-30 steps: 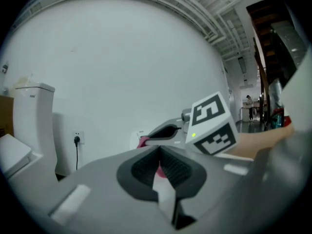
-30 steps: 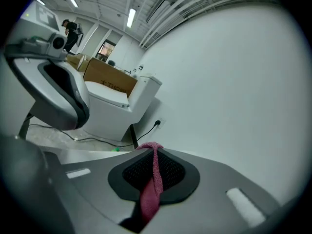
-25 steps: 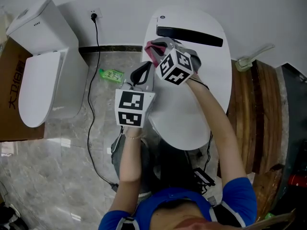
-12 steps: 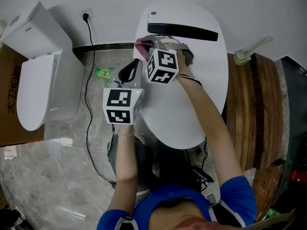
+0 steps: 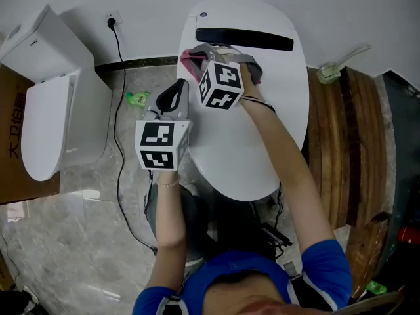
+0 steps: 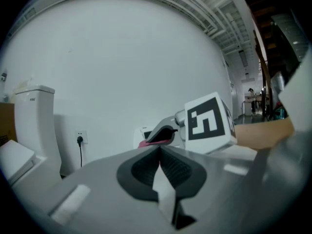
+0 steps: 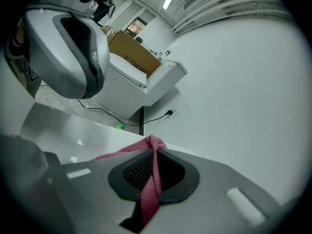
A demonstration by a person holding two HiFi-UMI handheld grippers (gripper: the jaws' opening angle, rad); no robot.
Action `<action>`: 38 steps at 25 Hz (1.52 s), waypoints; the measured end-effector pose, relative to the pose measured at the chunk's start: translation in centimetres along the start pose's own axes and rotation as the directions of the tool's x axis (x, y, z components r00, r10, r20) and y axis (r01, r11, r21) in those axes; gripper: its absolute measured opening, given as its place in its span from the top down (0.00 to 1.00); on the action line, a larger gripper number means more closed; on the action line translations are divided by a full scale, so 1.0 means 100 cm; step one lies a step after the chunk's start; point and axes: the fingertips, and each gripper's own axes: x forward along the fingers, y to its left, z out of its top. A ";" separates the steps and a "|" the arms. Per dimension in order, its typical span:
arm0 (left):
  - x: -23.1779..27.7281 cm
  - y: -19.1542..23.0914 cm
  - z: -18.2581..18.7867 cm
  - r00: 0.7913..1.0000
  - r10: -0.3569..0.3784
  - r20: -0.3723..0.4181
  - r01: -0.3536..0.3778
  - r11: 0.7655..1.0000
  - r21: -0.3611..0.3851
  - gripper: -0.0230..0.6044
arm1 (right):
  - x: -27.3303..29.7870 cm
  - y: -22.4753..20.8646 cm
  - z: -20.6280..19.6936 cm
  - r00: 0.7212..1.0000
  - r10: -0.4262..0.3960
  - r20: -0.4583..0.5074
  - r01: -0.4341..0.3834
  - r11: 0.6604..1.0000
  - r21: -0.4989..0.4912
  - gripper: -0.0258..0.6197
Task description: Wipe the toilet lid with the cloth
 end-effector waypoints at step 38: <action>0.017 -0.039 0.003 0.997 -0.081 -0.004 0.081 0.996 0.020 0.96 | -0.046 -0.024 -0.089 0.996 -0.046 -0.074 0.057 0.986 0.157 0.94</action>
